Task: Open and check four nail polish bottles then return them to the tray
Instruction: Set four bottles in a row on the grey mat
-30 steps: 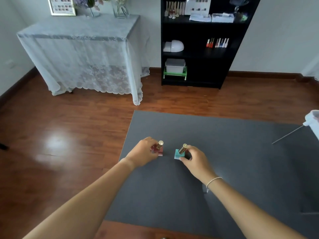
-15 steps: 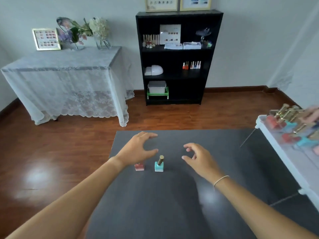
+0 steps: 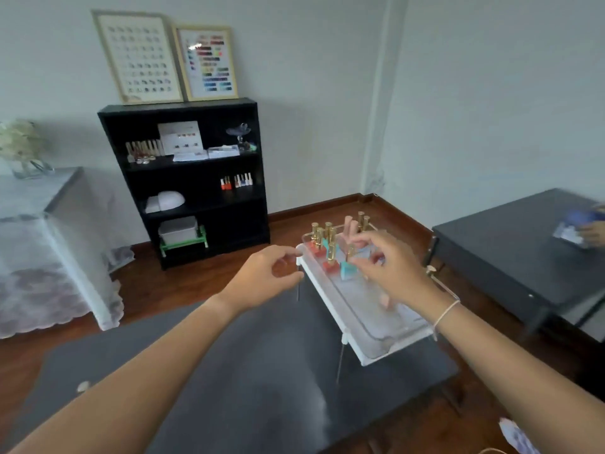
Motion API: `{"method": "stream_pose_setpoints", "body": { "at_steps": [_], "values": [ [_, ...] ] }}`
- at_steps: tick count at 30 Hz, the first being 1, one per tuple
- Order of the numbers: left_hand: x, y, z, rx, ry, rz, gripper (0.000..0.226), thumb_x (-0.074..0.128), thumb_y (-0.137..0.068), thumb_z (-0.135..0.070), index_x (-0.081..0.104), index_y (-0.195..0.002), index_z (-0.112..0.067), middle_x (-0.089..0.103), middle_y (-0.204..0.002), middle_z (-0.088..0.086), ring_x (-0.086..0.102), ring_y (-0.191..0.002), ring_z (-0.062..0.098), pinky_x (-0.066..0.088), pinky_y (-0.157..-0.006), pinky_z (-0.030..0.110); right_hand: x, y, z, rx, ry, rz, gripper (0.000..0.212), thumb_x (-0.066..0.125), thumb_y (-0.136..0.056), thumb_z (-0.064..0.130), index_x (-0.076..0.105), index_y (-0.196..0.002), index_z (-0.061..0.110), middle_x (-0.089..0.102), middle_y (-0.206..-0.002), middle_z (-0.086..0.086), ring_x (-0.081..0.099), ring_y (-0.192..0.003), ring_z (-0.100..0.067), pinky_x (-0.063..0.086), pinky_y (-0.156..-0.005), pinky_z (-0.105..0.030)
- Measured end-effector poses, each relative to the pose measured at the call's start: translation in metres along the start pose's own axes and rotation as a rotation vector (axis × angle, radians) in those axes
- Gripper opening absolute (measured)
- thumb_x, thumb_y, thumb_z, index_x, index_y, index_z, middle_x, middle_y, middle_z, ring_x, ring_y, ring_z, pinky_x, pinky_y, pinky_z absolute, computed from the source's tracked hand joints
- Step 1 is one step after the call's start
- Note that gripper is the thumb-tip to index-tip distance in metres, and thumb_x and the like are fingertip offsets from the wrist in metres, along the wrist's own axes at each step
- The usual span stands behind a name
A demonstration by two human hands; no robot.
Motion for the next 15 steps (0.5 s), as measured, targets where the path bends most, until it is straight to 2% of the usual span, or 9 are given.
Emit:
{"method": "stream_pose_setpoints", "body": {
  "at_steps": [3,5,7,11,13,15],
  "values": [
    [0.042,-0.024,-0.031,0.039,0.021,0.055,0.032,0.065,-0.08,-0.028,0.06,-0.111,-0.027,0.063,-0.103,-0.008,0.058,-0.09,0.006,0.046,-0.073,0.011,-0.052,0.011,-0.033,0.035,0.037,-0.039,0.028,0.066,-0.08,0.019,0.057,-0.101,0.036,0.061,-0.104,0.008,0.06,-0.082,-0.012,0.048,-0.068,-0.018],
    [0.068,-0.038,-0.043,0.041,0.012,0.089,0.032,0.065,-0.08,-0.031,0.06,-0.111,-0.026,0.063,-0.102,-0.006,0.058,-0.09,0.008,0.046,-0.074,0.014,-0.075,0.02,-0.057,0.069,0.057,-0.055,0.03,0.067,-0.079,0.022,0.055,-0.098,0.041,0.06,-0.103,0.011,0.059,-0.076,-0.01,0.046,-0.064,-0.015],
    [0.092,-0.049,-0.051,0.033,-0.006,0.121,0.032,0.064,-0.08,-0.035,0.059,-0.111,-0.027,0.061,-0.1,-0.009,0.058,-0.089,0.007,0.044,-0.073,0.012,-0.088,0.029,-0.08,0.1,0.076,-0.047,0.03,0.067,-0.079,0.024,0.054,-0.099,0.043,0.06,-0.104,0.012,0.057,-0.074,-0.008,0.044,-0.063,-0.015],
    [0.13,-0.062,-0.055,-0.014,-0.032,0.173,0.032,0.064,-0.08,-0.041,0.058,-0.11,-0.03,0.056,-0.097,-0.018,0.056,-0.086,-0.001,0.04,-0.068,0.008,-0.088,0.04,-0.112,0.11,0.073,0.053,0.029,0.065,-0.078,0.027,0.054,-0.1,0.043,0.057,-0.104,0.016,0.052,-0.087,0.0,0.038,-0.067,-0.013],
    [0.143,-0.066,-0.051,-0.042,-0.052,0.193,0.036,0.065,-0.079,-0.041,0.059,-0.112,-0.029,0.056,-0.098,-0.017,0.055,-0.085,-0.003,0.04,-0.068,0.007,-0.083,0.041,-0.119,0.096,0.076,0.098,0.029,0.065,-0.077,0.029,0.054,-0.099,0.044,0.054,-0.102,0.021,0.048,-0.092,0.004,0.036,-0.074,-0.014],
    [0.155,-0.068,-0.046,-0.073,-0.075,0.216,0.04,0.067,-0.078,-0.039,0.059,-0.114,-0.025,0.056,-0.101,-0.014,0.054,-0.083,-0.003,0.04,-0.067,0.007,-0.079,0.04,-0.128,0.106,0.081,0.139,0.03,0.066,-0.076,0.031,0.055,-0.102,0.042,0.054,-0.108,0.017,0.045,-0.105,-0.003,0.038,-0.087,-0.024]
  ]
}}
Point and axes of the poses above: each hand's wrist, its own y-axis away from the middle knuckle, its own x-axis out of the palm, z = x × y, the point moved 10 cm from there along -y, towards the middle knuckle
